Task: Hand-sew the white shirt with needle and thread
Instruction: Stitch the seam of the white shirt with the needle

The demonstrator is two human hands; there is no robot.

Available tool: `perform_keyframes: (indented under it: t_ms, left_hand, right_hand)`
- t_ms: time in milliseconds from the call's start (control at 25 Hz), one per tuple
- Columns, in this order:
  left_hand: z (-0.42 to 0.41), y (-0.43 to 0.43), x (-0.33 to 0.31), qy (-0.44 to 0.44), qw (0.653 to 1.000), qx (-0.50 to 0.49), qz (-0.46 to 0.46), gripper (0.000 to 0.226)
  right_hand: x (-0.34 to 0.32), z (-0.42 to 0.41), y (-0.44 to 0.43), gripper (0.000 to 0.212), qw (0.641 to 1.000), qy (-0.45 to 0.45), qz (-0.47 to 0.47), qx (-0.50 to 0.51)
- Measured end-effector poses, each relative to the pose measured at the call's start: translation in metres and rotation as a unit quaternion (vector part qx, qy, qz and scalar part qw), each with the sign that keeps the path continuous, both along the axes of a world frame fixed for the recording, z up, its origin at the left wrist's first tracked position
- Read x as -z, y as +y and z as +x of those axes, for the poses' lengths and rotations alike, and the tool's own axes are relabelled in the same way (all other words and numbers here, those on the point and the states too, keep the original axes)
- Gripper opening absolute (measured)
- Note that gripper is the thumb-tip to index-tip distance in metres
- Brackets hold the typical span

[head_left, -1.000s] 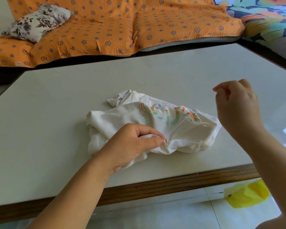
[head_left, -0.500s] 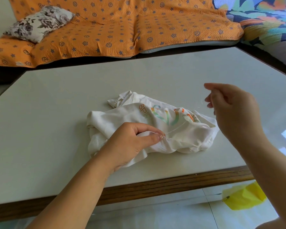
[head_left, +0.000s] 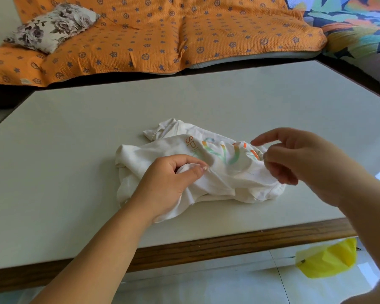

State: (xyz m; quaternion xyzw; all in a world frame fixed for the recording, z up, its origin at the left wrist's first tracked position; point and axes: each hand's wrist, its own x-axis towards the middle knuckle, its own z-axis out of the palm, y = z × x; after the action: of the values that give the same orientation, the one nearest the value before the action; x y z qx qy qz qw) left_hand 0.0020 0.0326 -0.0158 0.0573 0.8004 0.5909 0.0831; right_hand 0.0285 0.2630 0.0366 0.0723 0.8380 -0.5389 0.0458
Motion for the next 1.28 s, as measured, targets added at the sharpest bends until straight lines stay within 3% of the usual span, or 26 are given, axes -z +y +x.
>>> perform_keyframes:
  t_ms: [120,240,360,480,560,640,800,1000,1200,1280]
  left_hand:
    - [-0.002,0.001,0.004,-0.004,1.000,-0.003,-0.012,0.008]
    - [0.001,0.003,0.003,-0.008,1.000,0.011,0.000,0.006]
    - [0.004,0.004,0.001,-0.016,1.000,0.019,0.018,0.005]
    - [0.009,0.004,0.000,-0.020,0.999,0.029,0.025,0.006]
    - [0.012,0.004,0.000,-0.026,0.998,0.043,0.036,0.013]
    - [0.015,0.003,-0.001,-0.032,0.996,0.062,0.048,0.024]
    - [0.020,0.003,-0.004,-0.032,0.994,0.087,0.054,0.027]
    - [0.027,0.003,-0.013,0.025,0.994,0.107,-0.001,0.010]
    - [0.032,0.009,-0.027,0.095,0.977,0.086,-0.168,0.022]
    - [0.033,0.012,-0.026,0.117,0.972,0.066,-0.194,0.023]
  right_hand:
    - [-0.002,-0.003,0.009,0.026,0.981,-0.017,-0.191,0.024]
    - [-0.004,0.002,0.008,0.030,0.927,-0.032,-0.372,-0.023]
    - [-0.004,0.008,0.001,0.031,0.896,-0.037,-0.441,-0.042]
    - [-0.002,0.019,-0.018,0.011,0.945,0.003,-0.325,-0.028]
    - [0.006,0.026,-0.037,0.009,0.982,0.039,-0.184,-0.021]
    - [0.014,0.030,-0.055,0.012,0.991,0.042,-0.128,-0.026]
    - [0.021,0.034,-0.069,0.012,0.986,0.034,-0.164,0.013]
    - [0.011,0.047,-0.066,0.015,0.989,0.051,-0.118,0.067]
    - [0.003,0.044,-0.054,0.014,0.990,0.052,-0.112,0.066]
    - [0.005,0.042,-0.052,0.013,0.991,0.054,-0.110,0.052]
